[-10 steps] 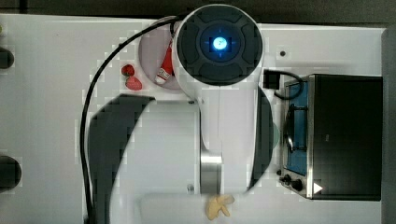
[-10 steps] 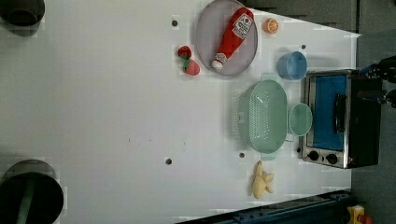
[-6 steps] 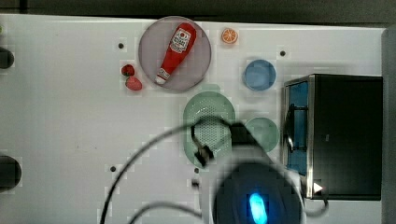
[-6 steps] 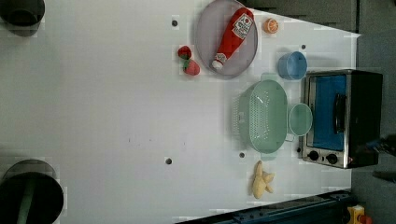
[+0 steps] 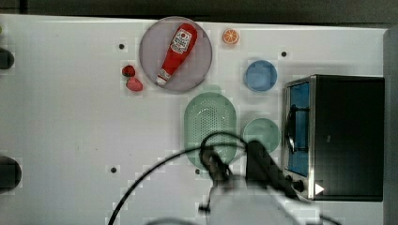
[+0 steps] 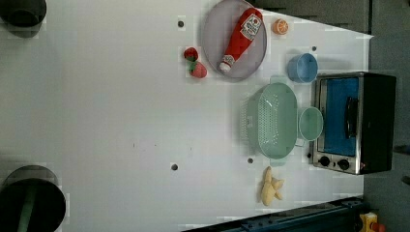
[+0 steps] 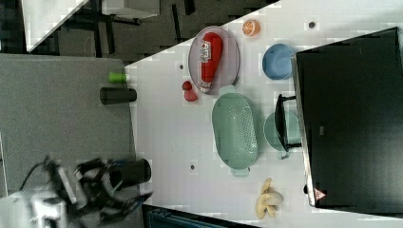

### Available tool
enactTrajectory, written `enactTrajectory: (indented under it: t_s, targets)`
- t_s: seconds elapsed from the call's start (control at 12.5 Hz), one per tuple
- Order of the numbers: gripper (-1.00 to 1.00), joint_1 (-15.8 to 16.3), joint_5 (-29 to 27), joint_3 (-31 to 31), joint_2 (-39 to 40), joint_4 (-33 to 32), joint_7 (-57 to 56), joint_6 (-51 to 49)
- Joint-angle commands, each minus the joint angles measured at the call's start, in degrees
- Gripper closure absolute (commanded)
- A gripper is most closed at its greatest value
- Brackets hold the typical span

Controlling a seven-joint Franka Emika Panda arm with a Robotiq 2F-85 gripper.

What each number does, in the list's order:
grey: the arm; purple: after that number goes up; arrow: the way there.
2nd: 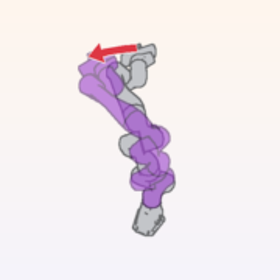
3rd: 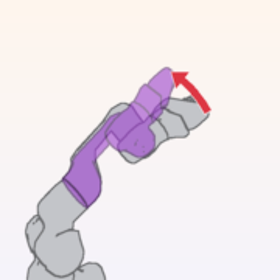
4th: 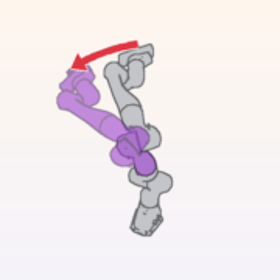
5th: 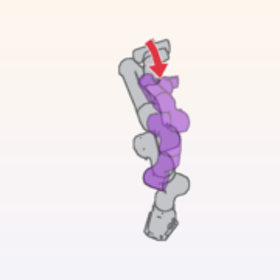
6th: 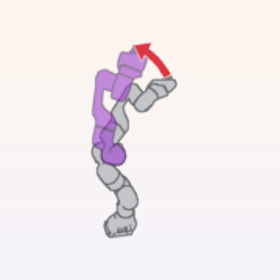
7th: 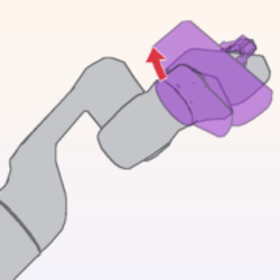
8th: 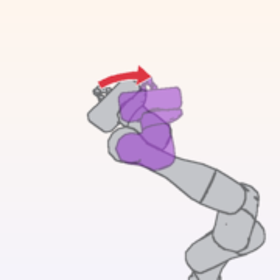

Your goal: Drag strainer right to left.

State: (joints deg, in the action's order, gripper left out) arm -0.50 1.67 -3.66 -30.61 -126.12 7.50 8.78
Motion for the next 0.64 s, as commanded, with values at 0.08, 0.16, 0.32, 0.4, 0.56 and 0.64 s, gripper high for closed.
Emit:
enactTrajectory:
  t_s: [0.08,0.16,0.32,0.4,0.56,0.64]
  targets:
    - [-1.00,0.0,0.3,0.4,11.4,-8.7,10.4,8.4]
    - [-1.00,0.0,0.3,0.5,14.1,-10.1,13.5,12.3]
    - [-1.00,0.1,0.3,0.6,19.7,-12.2,17.8,20.6]
    - [-1.00,0.1,0.3,0.9,22.6,-13.0,18.5,25.2]
    - [-1.00,0.2,0.3,1.3,28.4,-14.2,19.1,33.7]
    - [-1.00,0.2,0.3,1.6,31.0,-14.6,19.2,38.0]
